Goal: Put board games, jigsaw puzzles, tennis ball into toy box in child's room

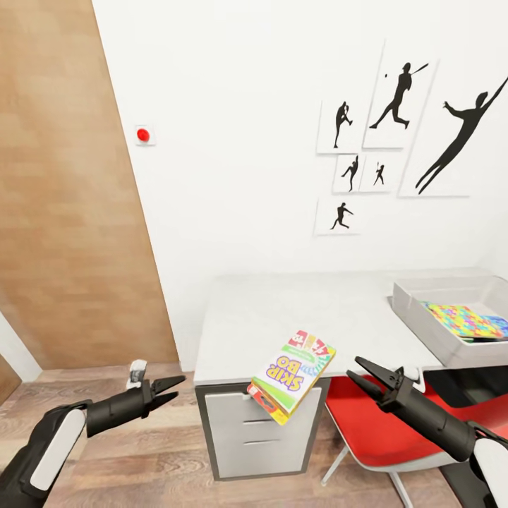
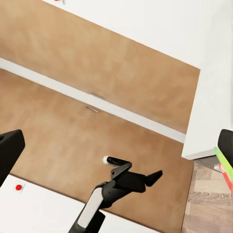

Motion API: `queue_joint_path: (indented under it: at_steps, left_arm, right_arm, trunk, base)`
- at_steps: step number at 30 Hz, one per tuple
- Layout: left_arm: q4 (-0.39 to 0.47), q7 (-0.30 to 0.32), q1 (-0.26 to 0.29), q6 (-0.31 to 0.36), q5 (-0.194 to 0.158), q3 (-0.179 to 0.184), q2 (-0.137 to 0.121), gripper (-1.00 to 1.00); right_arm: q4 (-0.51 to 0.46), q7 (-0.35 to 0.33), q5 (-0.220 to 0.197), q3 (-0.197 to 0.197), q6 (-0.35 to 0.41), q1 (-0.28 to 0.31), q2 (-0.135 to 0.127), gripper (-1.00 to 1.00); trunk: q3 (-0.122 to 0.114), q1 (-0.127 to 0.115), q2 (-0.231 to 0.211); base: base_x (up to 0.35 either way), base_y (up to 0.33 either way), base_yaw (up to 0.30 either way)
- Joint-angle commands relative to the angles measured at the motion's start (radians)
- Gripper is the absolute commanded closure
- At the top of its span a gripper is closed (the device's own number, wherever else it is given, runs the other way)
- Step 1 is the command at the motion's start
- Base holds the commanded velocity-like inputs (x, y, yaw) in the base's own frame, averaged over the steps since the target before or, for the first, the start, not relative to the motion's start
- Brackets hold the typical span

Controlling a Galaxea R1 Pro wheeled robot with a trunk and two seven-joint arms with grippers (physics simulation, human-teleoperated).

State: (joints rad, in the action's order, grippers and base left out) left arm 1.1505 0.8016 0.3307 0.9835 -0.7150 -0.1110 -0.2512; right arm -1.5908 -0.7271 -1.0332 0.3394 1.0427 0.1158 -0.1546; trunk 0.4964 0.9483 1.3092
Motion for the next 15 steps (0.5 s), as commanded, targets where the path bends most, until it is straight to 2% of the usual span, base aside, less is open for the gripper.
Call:
queue_joint_path:
  at_steps: [1,3,10,12,15]
  left_arm:
    - [0.0,-0.005,0.001,0.004,0.002,0.0,0.011,-1.0]
    - [-0.002,-0.021,0.001,0.003,0.001,0.0,0.025,-1.0]
    - [-0.034,-0.035,0.001,-0.001,0.002,0.0,0.039,-1.0]
    - [-0.039,-0.037,0.001,-0.002,0.002,0.001,0.052,-1.0]
    - [-0.044,-0.038,0.001,-0.006,0.004,0.019,0.087,-1.0]
  right_arm:
    - [0.0,-0.006,0.004,0.001,0.005,0.001,-0.001,-1.0]
    - [0.001,-0.004,0.008,0.001,0.005,0.001,-0.001,-1.0]
    - [0.003,0.001,0.014,0.002,0.005,0.001,-0.004,-1.0]
    - [0.003,0.004,0.014,0.002,0.005,0.001,-0.005,-1.0]
    - [0.005,0.025,0.016,0.001,0.005,0.001,-0.006,-1.0]
  trunk:
    - [0.004,0.004,0.008]
    - [0.01,0.012,0.022]
    - [0.032,0.038,0.071]
    - [0.039,0.046,0.085]
    - [0.048,0.058,0.106]
  base:
    - [0.0,0.0,0.0]
    - [0.0,0.0,0.0]
    - [0.0,0.0,0.0]
    - [0.0,0.0,0.0]
    - [0.0,0.0,0.0]
